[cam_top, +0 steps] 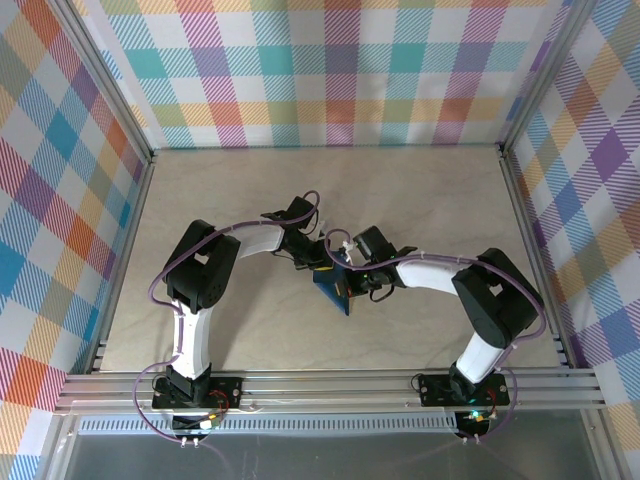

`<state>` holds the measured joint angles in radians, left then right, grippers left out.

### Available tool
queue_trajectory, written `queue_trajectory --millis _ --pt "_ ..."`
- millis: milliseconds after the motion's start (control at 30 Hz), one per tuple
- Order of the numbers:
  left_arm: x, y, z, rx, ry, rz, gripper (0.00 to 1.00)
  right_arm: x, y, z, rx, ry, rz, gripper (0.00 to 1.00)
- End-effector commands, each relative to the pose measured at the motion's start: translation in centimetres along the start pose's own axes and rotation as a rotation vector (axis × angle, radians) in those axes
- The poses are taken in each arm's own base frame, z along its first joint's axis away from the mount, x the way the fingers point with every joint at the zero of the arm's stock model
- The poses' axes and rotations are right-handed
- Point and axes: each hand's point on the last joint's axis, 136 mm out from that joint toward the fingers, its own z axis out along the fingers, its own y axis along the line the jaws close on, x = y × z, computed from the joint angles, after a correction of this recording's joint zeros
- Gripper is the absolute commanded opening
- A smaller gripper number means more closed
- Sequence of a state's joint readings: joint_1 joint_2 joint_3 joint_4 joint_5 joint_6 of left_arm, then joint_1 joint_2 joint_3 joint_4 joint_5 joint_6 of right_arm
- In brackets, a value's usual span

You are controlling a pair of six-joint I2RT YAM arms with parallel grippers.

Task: Fold a paper plane with a square sheet of paper (fold left side to right side)

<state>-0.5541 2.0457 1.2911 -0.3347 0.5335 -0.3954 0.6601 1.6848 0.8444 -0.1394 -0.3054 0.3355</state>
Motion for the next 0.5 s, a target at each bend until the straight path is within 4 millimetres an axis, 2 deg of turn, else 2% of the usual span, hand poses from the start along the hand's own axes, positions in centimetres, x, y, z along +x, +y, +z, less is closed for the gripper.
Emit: queue_trajectory --millis 0,467 --pt "3.27 4.19 1.43 -0.165 0.084 -0.069 0.00 -0.45 -0.70 -0.03 0.040 0.002 -0.002 0.00" --pt "3.42 4.14 1.63 -0.173 0.088 -0.069 0.00 -0.63 -1.15 -0.10 0.069 -0.005 -0.009 0.00"
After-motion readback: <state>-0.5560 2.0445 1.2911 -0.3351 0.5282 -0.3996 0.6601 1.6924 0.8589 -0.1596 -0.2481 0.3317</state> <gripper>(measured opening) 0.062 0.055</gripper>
